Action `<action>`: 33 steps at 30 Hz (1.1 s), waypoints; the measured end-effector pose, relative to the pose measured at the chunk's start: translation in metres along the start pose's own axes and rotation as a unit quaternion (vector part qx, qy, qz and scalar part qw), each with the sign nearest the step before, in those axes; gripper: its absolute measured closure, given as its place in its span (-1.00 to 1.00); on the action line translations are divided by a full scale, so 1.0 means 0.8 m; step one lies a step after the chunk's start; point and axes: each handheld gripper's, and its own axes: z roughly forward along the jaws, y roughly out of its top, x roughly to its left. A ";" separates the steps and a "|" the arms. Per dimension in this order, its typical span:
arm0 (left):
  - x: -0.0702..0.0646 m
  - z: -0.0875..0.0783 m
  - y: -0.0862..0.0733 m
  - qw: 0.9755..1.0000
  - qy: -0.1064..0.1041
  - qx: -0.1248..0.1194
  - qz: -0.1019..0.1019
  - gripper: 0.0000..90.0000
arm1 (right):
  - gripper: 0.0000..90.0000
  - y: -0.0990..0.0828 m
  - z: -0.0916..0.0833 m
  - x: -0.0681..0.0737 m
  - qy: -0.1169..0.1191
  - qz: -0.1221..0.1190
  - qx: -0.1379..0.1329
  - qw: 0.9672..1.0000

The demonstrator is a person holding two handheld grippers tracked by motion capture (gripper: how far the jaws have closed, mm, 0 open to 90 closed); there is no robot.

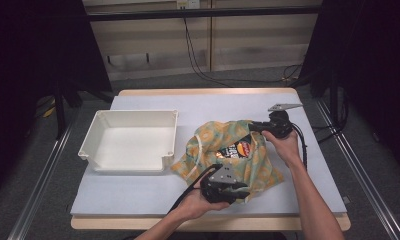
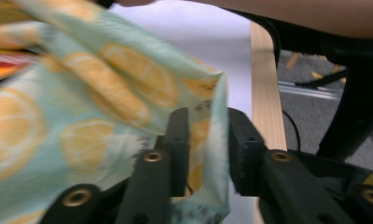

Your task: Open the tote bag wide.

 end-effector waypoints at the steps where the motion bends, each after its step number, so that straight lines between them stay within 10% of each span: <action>1: 0.002 -0.008 0.003 1.000 0.004 -0.008 0.001 0.46 | 0.55 0.003 -0.007 0.003 0.002 -0.002 -0.008 1.000; 10: 0.027 -0.048 0.025 0.998 0.026 -0.051 -0.022 0.52 | 0.35 0.015 -0.050 0.041 0.014 -0.042 -0.021 0.999; 13: 0.039 -0.050 0.033 0.997 0.031 -0.068 -0.027 0.57 | 0.59 0.013 -0.062 0.056 0.028 -0.049 -0.036 0.998; 24: 0.070 -0.005 0.017 0.996 0.086 0.010 -0.028 0.12 | 0.46 -0.021 -0.062 0.067 0.051 -0.056 0.005 0.997; 29: 0.060 0.004 0.013 0.994 0.088 0.060 0.025 0.88 | 0.29 -0.038 -0.062 0.073 0.050 -0.057 0.019 0.997; 33: 0.058 0.006 0.009 0.996 0.061 0.062 0.010 1.00 | 0.22 -0.045 -0.068 0.079 0.046 -0.059 0.022 0.997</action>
